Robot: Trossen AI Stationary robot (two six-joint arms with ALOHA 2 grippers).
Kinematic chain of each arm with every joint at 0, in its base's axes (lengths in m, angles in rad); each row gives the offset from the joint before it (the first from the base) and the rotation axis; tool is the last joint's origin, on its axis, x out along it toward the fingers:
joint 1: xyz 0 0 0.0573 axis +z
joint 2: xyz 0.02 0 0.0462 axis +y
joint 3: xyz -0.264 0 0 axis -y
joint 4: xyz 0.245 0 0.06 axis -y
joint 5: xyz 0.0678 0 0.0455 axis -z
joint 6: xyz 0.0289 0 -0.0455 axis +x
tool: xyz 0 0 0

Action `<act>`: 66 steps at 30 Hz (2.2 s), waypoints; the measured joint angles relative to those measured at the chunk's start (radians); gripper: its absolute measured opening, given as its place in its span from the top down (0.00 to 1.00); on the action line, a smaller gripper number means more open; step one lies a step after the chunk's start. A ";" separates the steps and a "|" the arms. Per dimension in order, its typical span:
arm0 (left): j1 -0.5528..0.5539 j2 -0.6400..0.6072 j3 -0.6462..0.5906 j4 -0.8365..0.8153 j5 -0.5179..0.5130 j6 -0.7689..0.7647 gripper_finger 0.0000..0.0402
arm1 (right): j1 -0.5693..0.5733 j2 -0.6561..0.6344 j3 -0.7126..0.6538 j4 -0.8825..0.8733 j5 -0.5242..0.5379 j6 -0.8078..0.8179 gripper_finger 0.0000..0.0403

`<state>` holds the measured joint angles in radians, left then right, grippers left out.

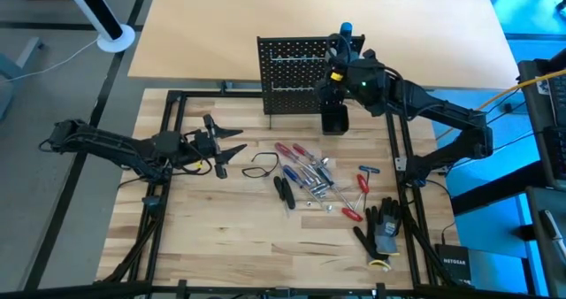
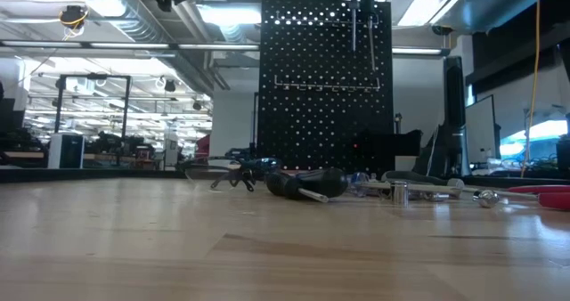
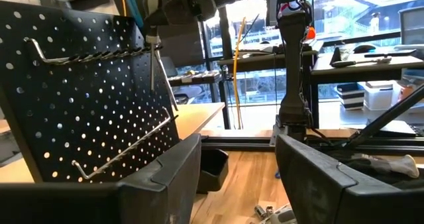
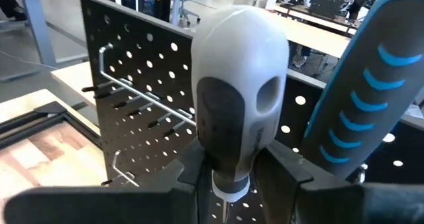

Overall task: Hang tools onto peg board
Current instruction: Hang the gray screwdriver on the peg board

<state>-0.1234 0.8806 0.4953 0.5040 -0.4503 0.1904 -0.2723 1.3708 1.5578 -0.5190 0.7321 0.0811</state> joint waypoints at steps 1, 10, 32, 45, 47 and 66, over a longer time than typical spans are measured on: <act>0.000 0.000 0.000 0.000 0.000 0.000 0.54 | -0.004 0.000 0.000 0.001 0.000 0.000 0.77; 0.002 0.000 0.000 0.000 0.000 0.000 0.54 | -0.022 0.000 0.000 0.009 0.005 0.002 0.77; 0.008 0.000 0.000 -0.001 0.000 0.000 0.54 | -0.064 0.061 0.002 0.039 0.029 0.019 0.77; 0.007 0.000 0.000 -0.006 0.000 -0.008 0.54 | -0.063 0.071 -0.002 -0.001 0.040 0.026 0.66; 0.007 0.000 0.000 -0.006 0.000 -0.008 0.54 | -0.062 0.071 -0.002 -0.007 0.043 0.025 0.63; 0.007 0.000 0.000 -0.015 0.000 -0.008 0.54 | -0.061 0.004 0.000 0.003 -0.014 0.046 0.51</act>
<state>-0.1162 0.8805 0.4953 0.4889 -0.4503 0.1824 -0.3336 1.3745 1.5578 -0.5158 0.7182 0.1271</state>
